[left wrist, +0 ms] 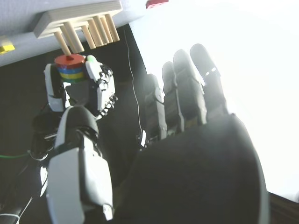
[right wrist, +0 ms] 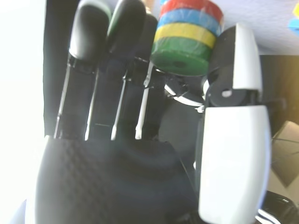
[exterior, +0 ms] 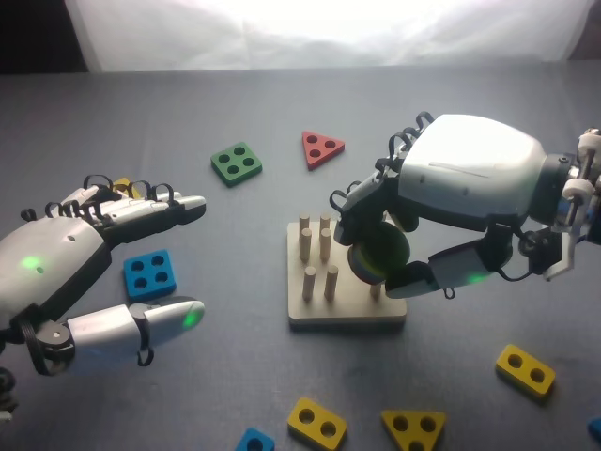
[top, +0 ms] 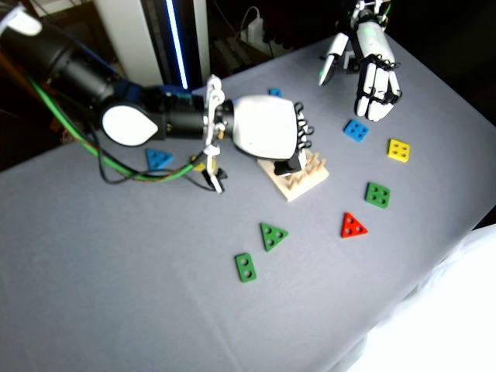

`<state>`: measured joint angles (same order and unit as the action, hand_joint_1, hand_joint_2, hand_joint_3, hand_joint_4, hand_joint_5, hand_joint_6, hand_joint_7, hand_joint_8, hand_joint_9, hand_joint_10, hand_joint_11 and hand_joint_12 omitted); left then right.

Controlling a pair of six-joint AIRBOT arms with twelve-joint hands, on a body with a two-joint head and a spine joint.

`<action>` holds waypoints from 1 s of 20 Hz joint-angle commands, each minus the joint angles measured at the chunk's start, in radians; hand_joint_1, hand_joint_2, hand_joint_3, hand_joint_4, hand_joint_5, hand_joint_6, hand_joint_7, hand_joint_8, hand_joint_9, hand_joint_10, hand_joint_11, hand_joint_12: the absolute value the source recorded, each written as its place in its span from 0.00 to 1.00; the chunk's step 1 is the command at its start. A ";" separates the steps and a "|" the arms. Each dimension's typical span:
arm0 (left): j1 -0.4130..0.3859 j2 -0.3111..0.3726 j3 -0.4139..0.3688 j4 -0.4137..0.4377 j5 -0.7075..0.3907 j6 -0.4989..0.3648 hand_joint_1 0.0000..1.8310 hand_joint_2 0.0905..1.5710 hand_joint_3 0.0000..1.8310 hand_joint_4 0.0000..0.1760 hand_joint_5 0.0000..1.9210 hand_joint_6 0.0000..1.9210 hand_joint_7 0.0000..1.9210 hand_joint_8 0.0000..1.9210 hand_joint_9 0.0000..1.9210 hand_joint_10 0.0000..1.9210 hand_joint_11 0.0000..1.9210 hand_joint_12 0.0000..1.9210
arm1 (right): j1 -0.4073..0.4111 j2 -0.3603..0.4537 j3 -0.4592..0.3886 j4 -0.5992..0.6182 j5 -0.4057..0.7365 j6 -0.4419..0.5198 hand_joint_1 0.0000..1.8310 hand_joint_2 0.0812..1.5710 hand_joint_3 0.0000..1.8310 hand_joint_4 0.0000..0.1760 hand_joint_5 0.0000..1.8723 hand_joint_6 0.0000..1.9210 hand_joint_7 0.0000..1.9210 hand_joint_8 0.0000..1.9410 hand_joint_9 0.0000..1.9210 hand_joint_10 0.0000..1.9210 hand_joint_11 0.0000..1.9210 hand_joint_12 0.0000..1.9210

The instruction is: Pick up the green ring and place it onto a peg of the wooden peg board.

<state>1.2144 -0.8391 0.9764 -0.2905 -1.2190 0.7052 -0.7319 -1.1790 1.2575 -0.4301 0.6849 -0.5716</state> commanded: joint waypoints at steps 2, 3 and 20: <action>-0.008 -0.006 0.003 0.018 -0.119 -0.008 0.31 0.67 0.00 0.50 0.21 0.00 0.19 0.00 0.18 0.00 0.00 0.49 | 0.016 -0.012 0.004 0.022 0.084 0.004 0.69 0.66 0.00 0.00 0.55 0.42 0.60 0.45 0.58 0.51 0.50 0.70; -0.008 -0.006 0.004 0.019 -0.119 -0.008 0.31 0.67 0.00 0.50 0.21 0.00 0.19 0.00 0.18 0.00 0.00 0.49 | 0.016 -0.014 0.006 0.022 0.083 0.004 0.69 0.66 0.00 0.00 0.55 0.42 0.60 0.46 0.58 0.51 0.50 0.70; -0.008 -0.005 0.000 0.014 -0.120 -0.010 0.30 0.63 0.00 0.58 0.22 0.00 0.21 0.00 0.22 0.00 0.00 0.57 | 0.008 0.029 -0.017 -0.036 0.072 0.070 0.70 0.64 0.00 0.00 0.66 0.20 0.59 0.51 0.57 0.78 0.57 0.92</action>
<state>1.2144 -0.8391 0.9783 -0.2920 -1.2194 0.7044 -0.7311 -1.1503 1.2449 -0.4938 0.6559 -0.5068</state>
